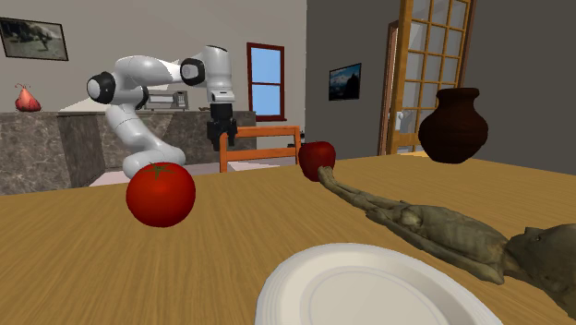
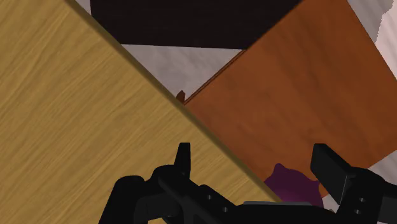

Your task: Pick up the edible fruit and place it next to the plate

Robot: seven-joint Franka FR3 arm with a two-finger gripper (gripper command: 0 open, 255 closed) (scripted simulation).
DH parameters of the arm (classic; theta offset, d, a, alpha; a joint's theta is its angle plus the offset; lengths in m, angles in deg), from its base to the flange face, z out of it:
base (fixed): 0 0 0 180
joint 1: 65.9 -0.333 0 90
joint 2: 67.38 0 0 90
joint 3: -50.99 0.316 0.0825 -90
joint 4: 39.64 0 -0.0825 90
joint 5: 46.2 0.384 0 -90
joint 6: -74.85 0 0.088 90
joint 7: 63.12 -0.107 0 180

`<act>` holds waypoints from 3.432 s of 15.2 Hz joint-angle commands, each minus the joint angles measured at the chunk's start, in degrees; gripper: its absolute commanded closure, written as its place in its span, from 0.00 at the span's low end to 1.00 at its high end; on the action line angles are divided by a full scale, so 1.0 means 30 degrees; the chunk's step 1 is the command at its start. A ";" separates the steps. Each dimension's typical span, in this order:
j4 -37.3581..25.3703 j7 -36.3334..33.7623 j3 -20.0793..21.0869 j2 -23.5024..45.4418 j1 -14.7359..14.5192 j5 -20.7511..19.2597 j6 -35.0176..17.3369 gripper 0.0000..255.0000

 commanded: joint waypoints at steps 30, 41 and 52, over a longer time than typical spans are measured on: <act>-1.5184 -1.1106 0.4181 1.5093 0.2495 -0.6509 -0.6277 0.00; -1.4398 -1.1237 0.4067 1.5530 0.2605 -0.6696 -0.7497 0.00; -1.4349 -1.1237 0.4065 1.5496 0.2608 -0.6688 -0.7512 1.00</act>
